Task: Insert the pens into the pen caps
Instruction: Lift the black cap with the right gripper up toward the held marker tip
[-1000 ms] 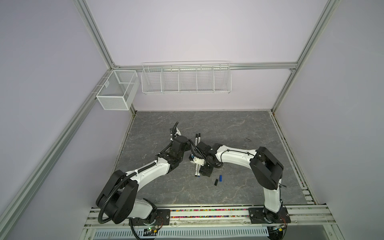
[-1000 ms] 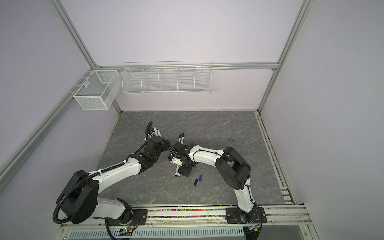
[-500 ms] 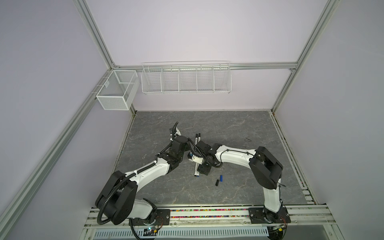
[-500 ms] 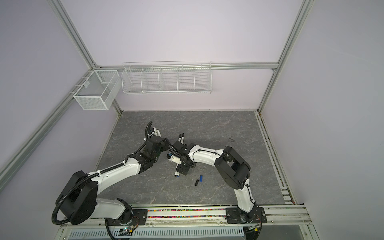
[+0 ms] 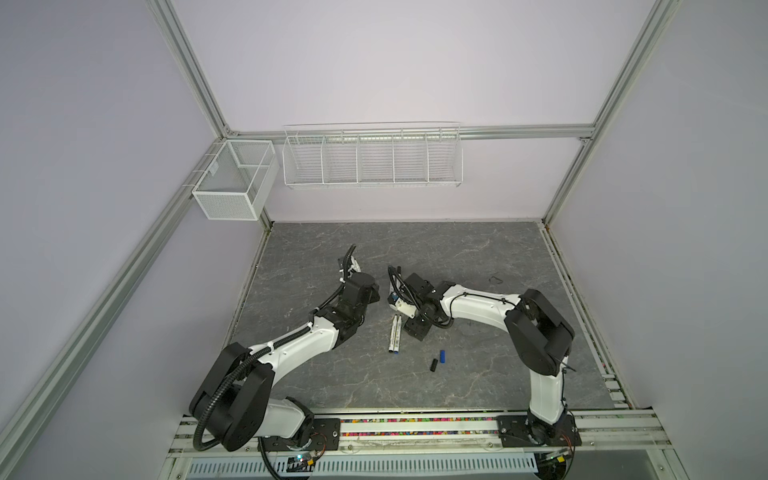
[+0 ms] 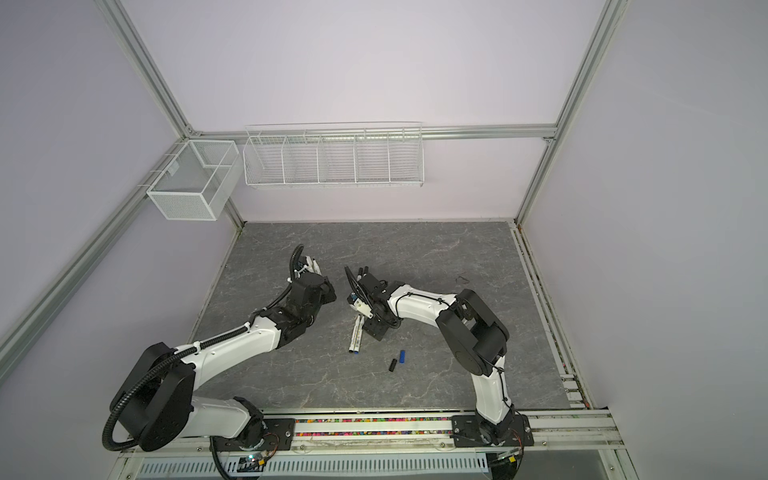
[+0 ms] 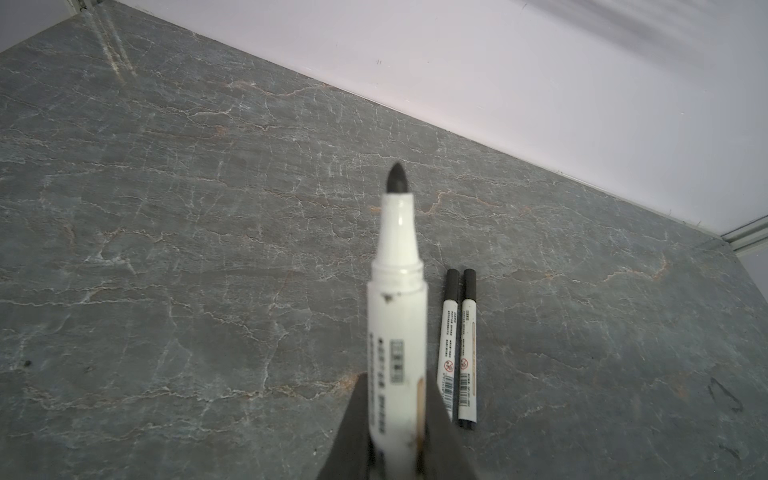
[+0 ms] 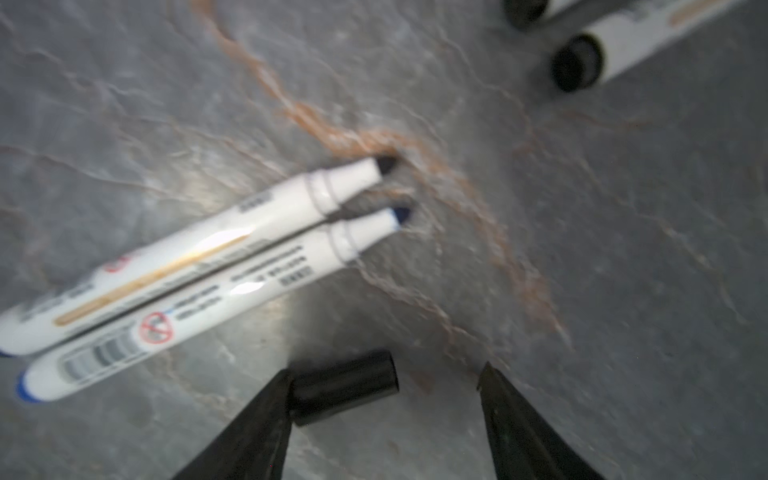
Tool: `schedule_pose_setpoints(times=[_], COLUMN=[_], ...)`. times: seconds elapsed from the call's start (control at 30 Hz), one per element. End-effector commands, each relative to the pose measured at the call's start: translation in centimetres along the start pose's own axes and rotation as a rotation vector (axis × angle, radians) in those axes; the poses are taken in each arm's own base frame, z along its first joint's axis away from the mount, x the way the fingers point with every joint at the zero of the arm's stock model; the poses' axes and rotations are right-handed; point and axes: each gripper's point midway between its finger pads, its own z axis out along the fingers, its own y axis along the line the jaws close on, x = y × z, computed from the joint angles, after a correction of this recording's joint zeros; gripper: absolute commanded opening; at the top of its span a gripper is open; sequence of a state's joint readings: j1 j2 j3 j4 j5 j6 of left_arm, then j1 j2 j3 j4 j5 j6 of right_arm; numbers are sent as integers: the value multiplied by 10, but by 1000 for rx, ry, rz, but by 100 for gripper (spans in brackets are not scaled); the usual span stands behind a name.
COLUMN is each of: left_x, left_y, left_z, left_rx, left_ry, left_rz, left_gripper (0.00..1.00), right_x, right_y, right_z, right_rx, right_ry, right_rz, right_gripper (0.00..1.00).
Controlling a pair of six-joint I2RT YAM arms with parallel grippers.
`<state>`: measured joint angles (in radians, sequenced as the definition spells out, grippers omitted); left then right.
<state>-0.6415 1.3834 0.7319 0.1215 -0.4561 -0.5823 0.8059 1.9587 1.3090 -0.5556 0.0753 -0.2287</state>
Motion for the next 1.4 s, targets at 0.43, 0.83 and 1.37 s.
schedule_pose_setpoints(times=[0.43,0.83,1.37], left_x=[-1,-2,0], left_y=[5,6,1], left_z=[-3,-5,-3], left_rx=[-10,-6,14], left_ry=[-17,-26,-14], left_rz=[-10,-14,0], left_gripper=[0,0,0], right_x=[-10,13,26], right_y=[-8,-24,-19], right_z=[-16,6,15], right_rx=[-62,27,17], right_ry=[-47,106,162], right_rz=[132,199,210], right_gripper=[71,45,23])
